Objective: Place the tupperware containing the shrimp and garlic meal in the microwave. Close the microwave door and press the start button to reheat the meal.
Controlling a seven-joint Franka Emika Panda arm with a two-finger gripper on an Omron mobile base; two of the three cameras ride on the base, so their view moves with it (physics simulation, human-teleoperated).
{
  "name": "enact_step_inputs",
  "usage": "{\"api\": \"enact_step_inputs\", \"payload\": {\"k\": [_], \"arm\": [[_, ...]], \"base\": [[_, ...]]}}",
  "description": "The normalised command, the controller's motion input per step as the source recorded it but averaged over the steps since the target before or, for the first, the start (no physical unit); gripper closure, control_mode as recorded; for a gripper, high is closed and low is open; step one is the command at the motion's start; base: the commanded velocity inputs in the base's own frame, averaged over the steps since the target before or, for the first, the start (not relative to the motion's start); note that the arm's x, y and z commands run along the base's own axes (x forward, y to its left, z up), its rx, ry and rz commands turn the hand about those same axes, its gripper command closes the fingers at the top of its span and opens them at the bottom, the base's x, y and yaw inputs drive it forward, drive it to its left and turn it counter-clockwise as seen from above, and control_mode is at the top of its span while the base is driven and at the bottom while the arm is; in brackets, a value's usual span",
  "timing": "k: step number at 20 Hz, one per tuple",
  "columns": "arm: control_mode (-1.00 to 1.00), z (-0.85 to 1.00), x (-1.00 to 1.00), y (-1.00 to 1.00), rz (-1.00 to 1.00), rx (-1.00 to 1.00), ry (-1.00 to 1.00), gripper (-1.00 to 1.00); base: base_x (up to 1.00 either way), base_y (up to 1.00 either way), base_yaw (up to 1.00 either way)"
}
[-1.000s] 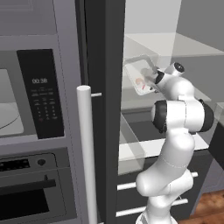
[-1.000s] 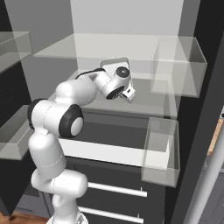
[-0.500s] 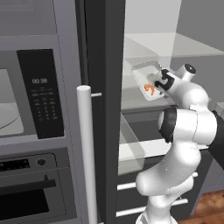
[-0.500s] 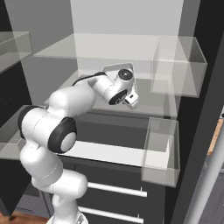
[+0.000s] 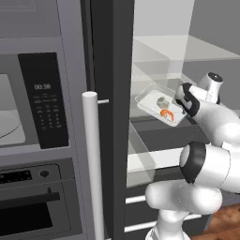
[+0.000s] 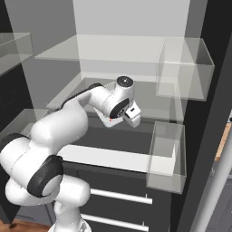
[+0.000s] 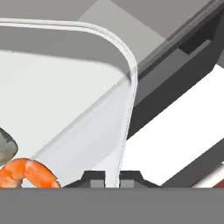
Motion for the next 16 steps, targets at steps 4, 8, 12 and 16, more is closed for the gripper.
{"api": "enact_step_inputs", "payload": {"k": [4, 8, 12, 16], "arm": [[-1.00, 0.05, -0.99, -0.01, 0.00, 0.00, 0.14, 1.00], [-1.00, 0.06, -0.95, 0.00, -0.01, 0.02, 0.14, 1.00], [-1.00, 0.11, -0.73, 0.01, -0.02, 0.12, 0.15, 1.00], [-1.00, 0.18, -0.56, 0.11, -0.06, 0.18, 0.12, 1.00]], "base": [[0.00, 0.00, 0.00], [0.00, 0.00, 0.00], [0.00, 0.00, 0.00], [0.00, 0.00, 0.00]]}}
